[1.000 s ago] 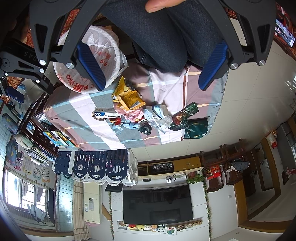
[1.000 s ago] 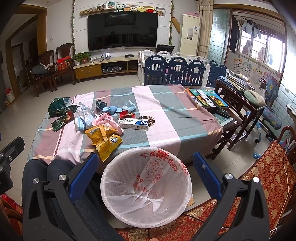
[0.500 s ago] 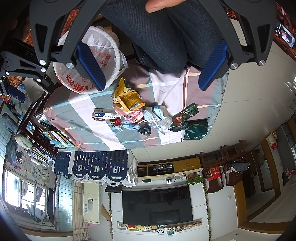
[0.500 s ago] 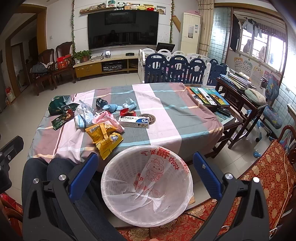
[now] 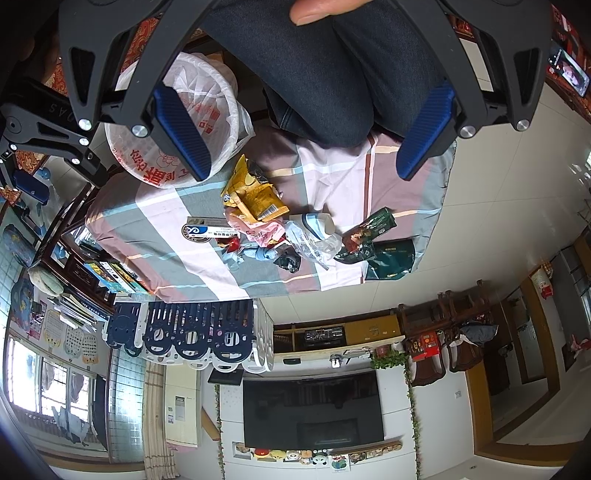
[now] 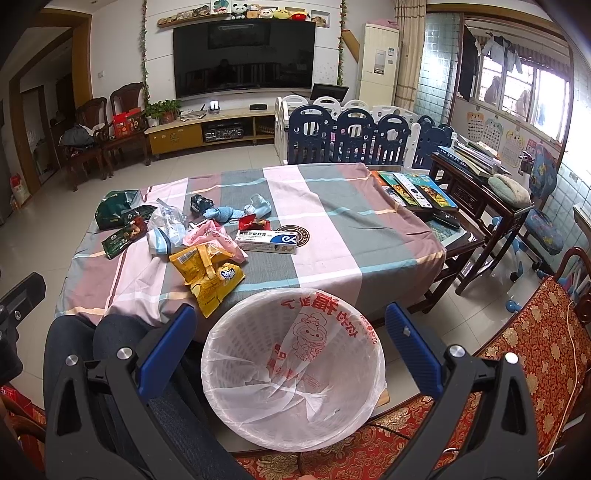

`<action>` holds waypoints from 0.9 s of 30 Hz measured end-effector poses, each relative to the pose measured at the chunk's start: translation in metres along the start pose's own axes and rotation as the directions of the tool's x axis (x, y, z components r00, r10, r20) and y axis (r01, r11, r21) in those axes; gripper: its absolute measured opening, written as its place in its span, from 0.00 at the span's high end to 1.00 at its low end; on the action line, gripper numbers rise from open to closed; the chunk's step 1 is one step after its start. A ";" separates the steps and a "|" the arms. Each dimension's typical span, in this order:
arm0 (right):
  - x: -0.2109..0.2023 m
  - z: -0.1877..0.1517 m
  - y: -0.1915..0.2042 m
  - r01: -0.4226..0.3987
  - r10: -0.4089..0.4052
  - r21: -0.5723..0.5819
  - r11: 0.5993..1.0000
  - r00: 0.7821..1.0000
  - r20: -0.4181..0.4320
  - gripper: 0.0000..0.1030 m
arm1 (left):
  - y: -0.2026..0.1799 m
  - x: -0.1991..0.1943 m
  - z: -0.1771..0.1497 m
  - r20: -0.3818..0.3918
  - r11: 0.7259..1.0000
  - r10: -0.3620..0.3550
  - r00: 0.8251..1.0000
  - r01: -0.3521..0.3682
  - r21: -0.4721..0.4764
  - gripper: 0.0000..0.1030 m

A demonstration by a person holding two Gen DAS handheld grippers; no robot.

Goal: Collect trash

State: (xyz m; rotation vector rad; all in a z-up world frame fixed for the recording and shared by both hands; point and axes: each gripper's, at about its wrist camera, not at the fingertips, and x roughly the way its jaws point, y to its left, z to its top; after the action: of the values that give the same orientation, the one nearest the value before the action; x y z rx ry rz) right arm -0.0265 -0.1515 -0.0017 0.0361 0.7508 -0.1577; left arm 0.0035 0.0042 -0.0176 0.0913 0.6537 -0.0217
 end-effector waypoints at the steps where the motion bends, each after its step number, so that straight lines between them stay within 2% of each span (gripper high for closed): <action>1: 0.000 0.000 0.000 0.000 0.000 0.000 1.000 1.000 0.001 0.03 | 0.000 0.000 0.000 0.000 1.000 0.000 1.000 0.000 0.000 0.03; 21: -0.001 0.003 -0.002 0.000 0.000 0.006 1.000 1.000 0.012 0.03 | 0.006 0.007 -0.011 -0.010 1.000 0.003 1.000 -0.003 -0.002 0.03; 27: 0.004 0.008 -0.002 0.046 -0.046 -0.002 0.999 0.998 0.033 0.03 | 0.011 0.020 -0.011 -0.029 1.000 0.013 1.000 -0.013 -0.004 0.03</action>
State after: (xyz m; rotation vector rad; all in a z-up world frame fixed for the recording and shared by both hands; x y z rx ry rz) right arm -0.0185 -0.1542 0.0016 0.0131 0.7189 -0.2009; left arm 0.0134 0.0165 -0.0380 0.0922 0.6819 -0.0068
